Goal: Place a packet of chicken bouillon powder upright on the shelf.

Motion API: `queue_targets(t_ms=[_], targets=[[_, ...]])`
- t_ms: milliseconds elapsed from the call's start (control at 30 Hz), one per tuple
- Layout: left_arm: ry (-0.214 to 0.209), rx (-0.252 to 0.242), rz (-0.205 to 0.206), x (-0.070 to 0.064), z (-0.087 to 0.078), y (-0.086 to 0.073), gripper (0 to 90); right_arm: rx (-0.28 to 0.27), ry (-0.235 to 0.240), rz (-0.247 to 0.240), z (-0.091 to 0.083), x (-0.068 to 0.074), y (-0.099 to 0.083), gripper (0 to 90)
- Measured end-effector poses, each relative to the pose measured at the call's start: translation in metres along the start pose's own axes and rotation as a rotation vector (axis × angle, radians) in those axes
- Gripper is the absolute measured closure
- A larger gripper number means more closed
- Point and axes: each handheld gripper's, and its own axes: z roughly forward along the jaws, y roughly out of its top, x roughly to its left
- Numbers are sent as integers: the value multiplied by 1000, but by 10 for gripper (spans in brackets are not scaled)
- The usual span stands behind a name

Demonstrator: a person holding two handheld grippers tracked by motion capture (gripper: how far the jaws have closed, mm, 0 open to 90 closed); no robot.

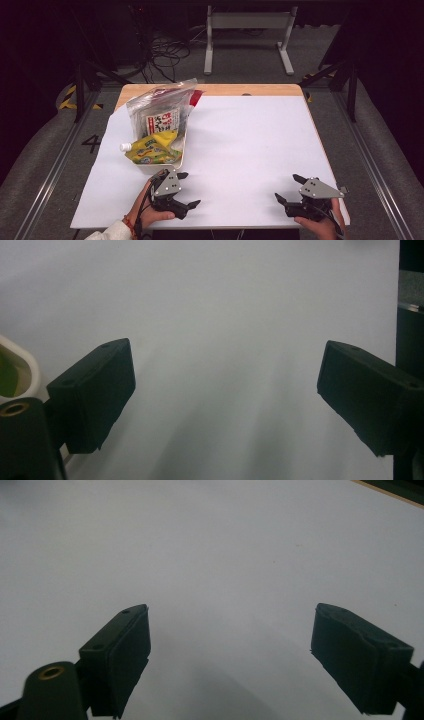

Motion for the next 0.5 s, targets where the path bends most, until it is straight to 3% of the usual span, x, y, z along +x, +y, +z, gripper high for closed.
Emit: queue_targets(t_ms=[167, 500], targets=[[-7, 7, -2, -1, -3, -1, 95, 3, 16, -19, 4, 3, 2, 177], [11, 10, -6, -1, -7, -6, 100, -6, 46, -9, 12, 2, 6, 176]])
